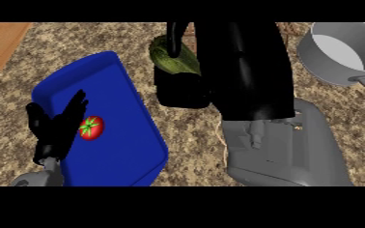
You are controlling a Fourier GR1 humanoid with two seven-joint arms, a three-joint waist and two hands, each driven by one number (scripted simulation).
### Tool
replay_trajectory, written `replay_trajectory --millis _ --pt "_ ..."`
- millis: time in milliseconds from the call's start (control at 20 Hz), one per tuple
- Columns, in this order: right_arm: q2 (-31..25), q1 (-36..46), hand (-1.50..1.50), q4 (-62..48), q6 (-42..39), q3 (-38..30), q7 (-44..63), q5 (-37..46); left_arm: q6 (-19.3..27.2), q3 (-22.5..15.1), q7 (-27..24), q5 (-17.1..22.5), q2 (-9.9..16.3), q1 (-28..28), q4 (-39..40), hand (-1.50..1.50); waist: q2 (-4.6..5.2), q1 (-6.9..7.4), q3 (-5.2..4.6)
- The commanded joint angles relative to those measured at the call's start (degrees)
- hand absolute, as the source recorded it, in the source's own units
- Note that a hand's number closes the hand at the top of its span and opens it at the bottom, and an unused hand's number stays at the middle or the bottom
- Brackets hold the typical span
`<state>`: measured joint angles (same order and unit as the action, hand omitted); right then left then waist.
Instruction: Pick the squash from the placemat and place it in the tiered shelf
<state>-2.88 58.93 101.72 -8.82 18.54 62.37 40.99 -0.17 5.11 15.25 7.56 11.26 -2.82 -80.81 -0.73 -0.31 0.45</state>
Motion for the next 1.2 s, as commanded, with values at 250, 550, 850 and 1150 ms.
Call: replay_trajectory --millis 250,550,850,1150 --pt "-6.3 12.2 1.50 -7.8 -6.4 -15.6 2.7 -3.9 -0.6 0.4 3.4 0.3 0.5 -1.2 2.7 0.00 0.65 0.19 -0.49" --pt "-12.4 19.1 1.50 -20.4 -7.6 -22.3 -4.3 -6.0 -2.2 -0.3 0.0 -0.1 -0.2 1.7 3.6 0.00 0.82 0.84 -0.52" --pt "-13.2 23.0 1.50 -33.0 -6.4 -23.2 -11.0 -6.1 -2.1 -0.3 2.3 0.8 -0.9 0.2 2.9 0.00 1.00 1.39 -0.52" --pt "-17.6 22.5 1.50 -42.6 -8.3 -23.0 -21.6 -5.6 -2.2 0.2 0.4 0.0 -0.2 0.7 2.4 0.00 1.19 1.67 -0.51"
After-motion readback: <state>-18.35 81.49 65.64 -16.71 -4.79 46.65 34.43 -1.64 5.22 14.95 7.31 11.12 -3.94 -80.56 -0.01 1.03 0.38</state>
